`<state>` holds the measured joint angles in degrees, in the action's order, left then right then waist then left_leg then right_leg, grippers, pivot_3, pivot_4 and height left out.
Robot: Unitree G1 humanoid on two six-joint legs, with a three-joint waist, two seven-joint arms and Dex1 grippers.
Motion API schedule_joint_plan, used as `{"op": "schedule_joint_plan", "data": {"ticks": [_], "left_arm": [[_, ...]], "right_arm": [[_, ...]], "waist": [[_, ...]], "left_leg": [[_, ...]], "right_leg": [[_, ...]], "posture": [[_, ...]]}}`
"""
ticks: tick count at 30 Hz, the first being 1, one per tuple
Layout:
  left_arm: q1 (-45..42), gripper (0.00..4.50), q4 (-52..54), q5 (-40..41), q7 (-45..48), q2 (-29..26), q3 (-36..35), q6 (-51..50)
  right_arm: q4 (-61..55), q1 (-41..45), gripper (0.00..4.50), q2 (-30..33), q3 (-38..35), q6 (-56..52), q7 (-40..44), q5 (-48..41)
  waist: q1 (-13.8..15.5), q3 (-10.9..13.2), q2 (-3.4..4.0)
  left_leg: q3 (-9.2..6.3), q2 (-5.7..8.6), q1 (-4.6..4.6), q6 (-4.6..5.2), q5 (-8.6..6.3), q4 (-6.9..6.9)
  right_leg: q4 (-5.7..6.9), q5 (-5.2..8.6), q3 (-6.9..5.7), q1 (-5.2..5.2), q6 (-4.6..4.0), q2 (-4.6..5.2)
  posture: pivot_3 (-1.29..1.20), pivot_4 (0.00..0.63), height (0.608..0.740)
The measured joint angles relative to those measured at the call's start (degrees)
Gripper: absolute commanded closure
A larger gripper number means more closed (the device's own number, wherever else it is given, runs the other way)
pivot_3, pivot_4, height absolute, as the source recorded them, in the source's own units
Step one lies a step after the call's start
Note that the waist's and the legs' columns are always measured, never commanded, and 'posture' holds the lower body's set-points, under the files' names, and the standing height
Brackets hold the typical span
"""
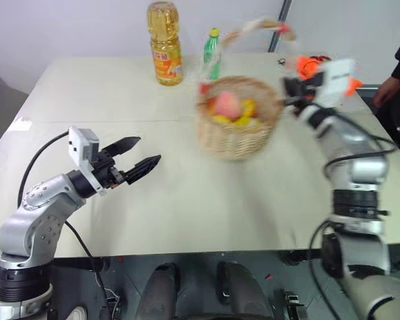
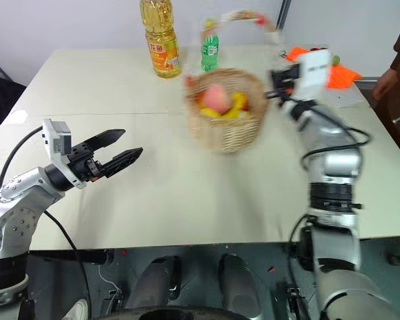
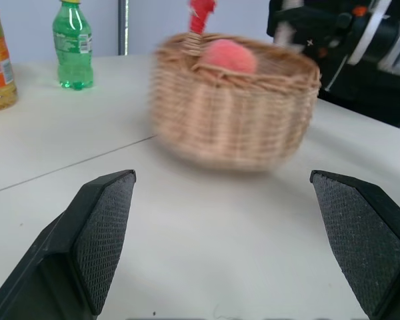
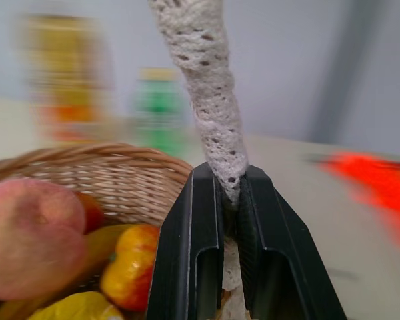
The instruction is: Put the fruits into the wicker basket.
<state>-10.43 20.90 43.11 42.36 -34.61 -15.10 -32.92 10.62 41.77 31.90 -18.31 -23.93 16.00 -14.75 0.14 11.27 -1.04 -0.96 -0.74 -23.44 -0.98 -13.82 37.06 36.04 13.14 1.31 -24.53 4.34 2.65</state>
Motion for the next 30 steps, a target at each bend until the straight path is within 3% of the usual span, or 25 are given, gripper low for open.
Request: {"op": "schedule_joint_plan", "data": {"ticks": [4,8,13,22,26,30], "left_arm": [[-2.78,0.0,-0.62,-0.12,0.29,1.45,2.65,0.03],[-3.58,0.0,-0.76,-0.23,0.36,1.8,3.16,0.12],[-3.81,0.0,-1.31,-0.74,0.43,2.12,3.32,0.15],[0.56,0.0,-2.05,-0.99,0.88,0.77,1.81,0.12],[4.18,0.0,-3.83,-2.76,0.28,0.16,-0.1,1.13],[9.21,0.0,-6.89,-7.81,-2.13,0.08,-1.73,4.47]], "right_arm": [[6.57,-0.07,4.44,2.36,-3.05,3.06,-3.45,2.23],[10.34,-0.53,2.8,2.39,-3.62,4.52,-4.41,2.38],[9.67,-1.9,0.18,2.4,-4.54,5.6,-4.54,2.08],[-3.51,-17.13,0.18,3.07,-8.27,5.21,1.49,-3.25],[-9.34,-25.33,0.18,3.21,-10.28,5.34,9.1,-8.11],[-19.14,-32.2,0.18,4.88,-6.33,4.97,20.02,-12.74]], "waist": [[-1.43,0.0,0.01],[-2.66,0.02,0.06],[-2.56,0.02,0.06],[-1.73,0.02,0.06],[-1.47,-0.01,0.1],[-1.48,-0.01,0.11]], "left_leg": [[0.06,-0.11,0.11,0.01,-0.01,-0.06],[0.06,-0.18,0.17,0.06,-0.03,-0.13],[0.05,-0.19,0.14,0.08,-0.04,-0.11],[0.06,-0.15,0.1,0.09,-0.04,-0.07],[0.11,-0.18,0.16,0.09,-0.05,-0.07],[0.1,-0.23,0.22,0.09,-0.05,-0.08]], "right_leg": [[0.08,-0.01,0.08,0.0,0.01,-0.15],[0.17,-0.12,0.11,-0.03,0.21,-0.25],[0.16,-0.12,0.12,-0.03,0.24,-0.26],[0.1,-0.08,0.12,-0.02,0.24,-0.19],[0.13,0.01,0.14,-0.02,0.05,-0.2],[0.14,0.02,0.14,0.01,0.02,-0.22]], "posture": [[0.0,0.15,0.74],[0.0,0.15,0.74],[0.0,0.15,0.74],[0.0,0.15,0.74],[0.0,0.15,0.74],[0.0,0.15,0.74]]}}
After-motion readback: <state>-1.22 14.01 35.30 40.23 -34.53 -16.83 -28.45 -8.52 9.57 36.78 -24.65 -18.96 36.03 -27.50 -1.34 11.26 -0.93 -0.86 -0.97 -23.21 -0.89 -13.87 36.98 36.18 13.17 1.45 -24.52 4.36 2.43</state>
